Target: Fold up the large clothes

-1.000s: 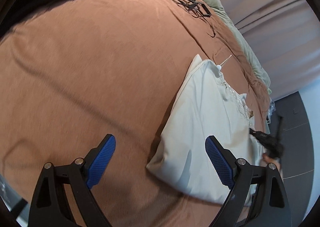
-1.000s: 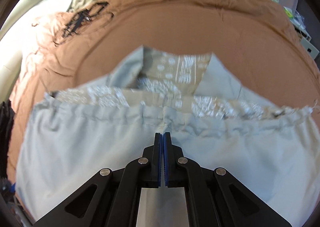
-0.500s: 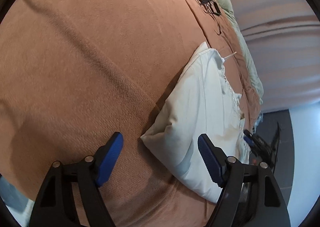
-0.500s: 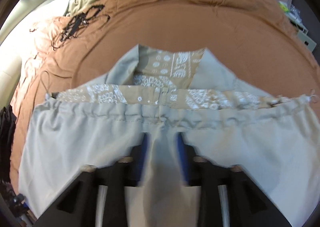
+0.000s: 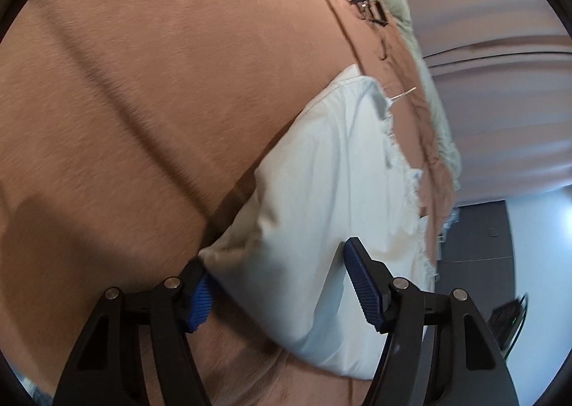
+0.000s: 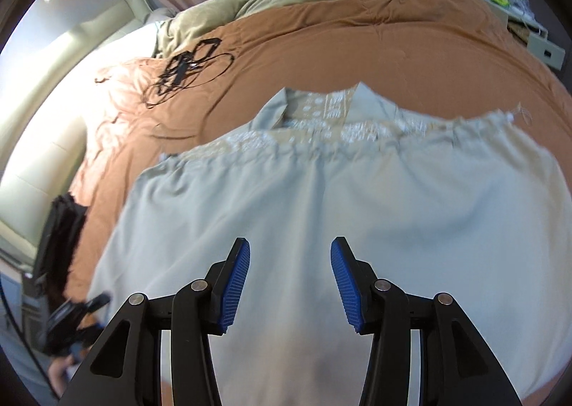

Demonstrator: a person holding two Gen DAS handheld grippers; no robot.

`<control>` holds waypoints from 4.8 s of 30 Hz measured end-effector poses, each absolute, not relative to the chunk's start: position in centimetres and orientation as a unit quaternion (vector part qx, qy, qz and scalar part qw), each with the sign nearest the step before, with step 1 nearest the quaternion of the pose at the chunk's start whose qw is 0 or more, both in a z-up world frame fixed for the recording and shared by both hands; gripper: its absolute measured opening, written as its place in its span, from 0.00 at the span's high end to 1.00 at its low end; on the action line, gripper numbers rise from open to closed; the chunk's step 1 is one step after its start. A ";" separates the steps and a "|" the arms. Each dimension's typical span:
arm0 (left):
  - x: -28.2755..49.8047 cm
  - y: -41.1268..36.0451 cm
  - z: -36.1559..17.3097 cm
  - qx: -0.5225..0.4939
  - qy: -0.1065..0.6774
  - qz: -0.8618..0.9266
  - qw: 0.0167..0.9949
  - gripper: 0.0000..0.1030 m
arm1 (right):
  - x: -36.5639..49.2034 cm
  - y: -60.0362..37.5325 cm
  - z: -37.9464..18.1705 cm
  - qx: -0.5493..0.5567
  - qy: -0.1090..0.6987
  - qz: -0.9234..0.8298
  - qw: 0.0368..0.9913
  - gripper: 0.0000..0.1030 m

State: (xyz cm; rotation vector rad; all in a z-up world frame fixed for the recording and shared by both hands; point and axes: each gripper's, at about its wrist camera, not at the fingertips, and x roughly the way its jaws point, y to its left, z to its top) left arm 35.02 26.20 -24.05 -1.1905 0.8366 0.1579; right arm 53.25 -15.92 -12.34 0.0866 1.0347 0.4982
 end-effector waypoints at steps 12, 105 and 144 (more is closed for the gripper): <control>33.7 25.1 -21.9 -0.540 0.328 0.032 0.775 0.53 | 44.5 -18.3 -13.9 0.054 0.517 0.250 0.817 0.54; 48.7 -7.8 -1.2 -0.281 0.370 -0.240 0.853 0.90 | 41.9 -35.2 -18.6 0.266 0.504 0.217 0.793 0.85; 47.4 -0.6 -12.2 -0.257 0.473 -0.093 0.838 0.13 | 51.5 -44.2 -18.5 0.243 0.498 0.212 0.805 0.26</control>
